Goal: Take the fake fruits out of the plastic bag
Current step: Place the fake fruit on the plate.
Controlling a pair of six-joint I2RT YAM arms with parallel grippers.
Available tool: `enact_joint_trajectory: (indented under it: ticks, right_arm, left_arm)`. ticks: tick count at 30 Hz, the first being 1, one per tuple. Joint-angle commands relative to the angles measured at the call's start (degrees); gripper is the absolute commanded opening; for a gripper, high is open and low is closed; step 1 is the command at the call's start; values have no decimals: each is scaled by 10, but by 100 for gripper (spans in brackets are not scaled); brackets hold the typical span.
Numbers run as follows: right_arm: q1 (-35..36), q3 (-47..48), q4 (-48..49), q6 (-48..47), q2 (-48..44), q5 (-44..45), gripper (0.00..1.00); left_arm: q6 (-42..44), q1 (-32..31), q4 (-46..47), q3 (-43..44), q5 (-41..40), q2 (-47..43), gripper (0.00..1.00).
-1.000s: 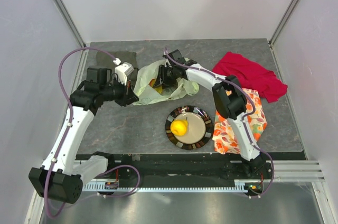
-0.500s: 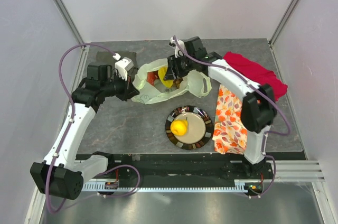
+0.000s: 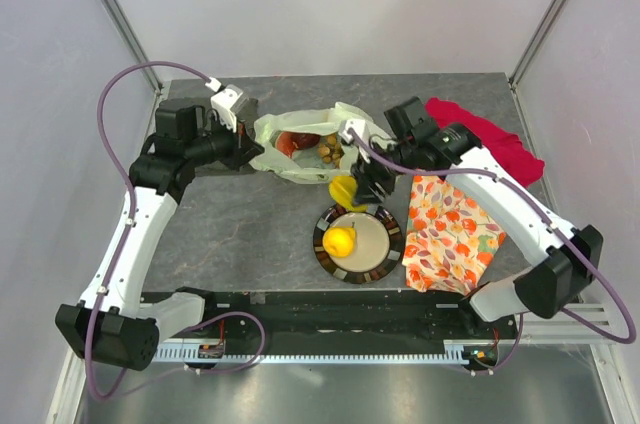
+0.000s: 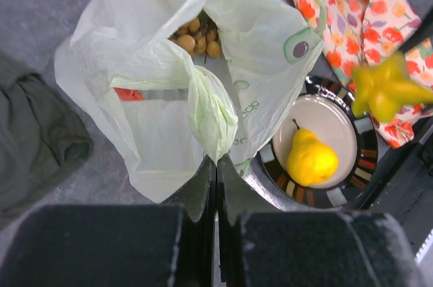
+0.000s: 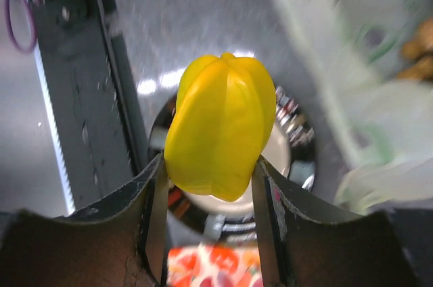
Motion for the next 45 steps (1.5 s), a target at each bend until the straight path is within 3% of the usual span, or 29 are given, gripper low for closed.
enact_joint_trajectory:
  ticks: [1, 7, 12, 21, 36, 39, 42, 45]
  right_arm:
    - [2, -69, -116, -64, -51, 38, 21]
    - [2, -160, -26, -31, -44, 172, 20]
    - [3, -164, 65, -56, 13, 234, 19]
    - [19, -135, 97, -164, 101, 191, 21]
    - [96, -116, 120, -178, 156, 198, 27]
    - [99, -118, 119, -176, 161, 213, 31]
    - [98, -117, 122, -169, 157, 222, 54]
    - [99, -102, 111, -159, 141, 223, 66]
  left_arm:
    - [-10, 3, 43, 24, -6, -20, 2]
    - [-9, 5, 35, 38, 12, -20, 2]
    - [-12, 5, 21, 40, 25, -24, 2]
    - [-10, 8, 19, 29, 27, -25, 2]
    - [-6, 11, 19, 29, 23, -22, 2]
    - [-7, 11, 21, 30, 24, -22, 1]
    - [-6, 11, 23, 28, 26, -21, 2]
    - [-6, 11, 25, 26, 29, -19, 2]
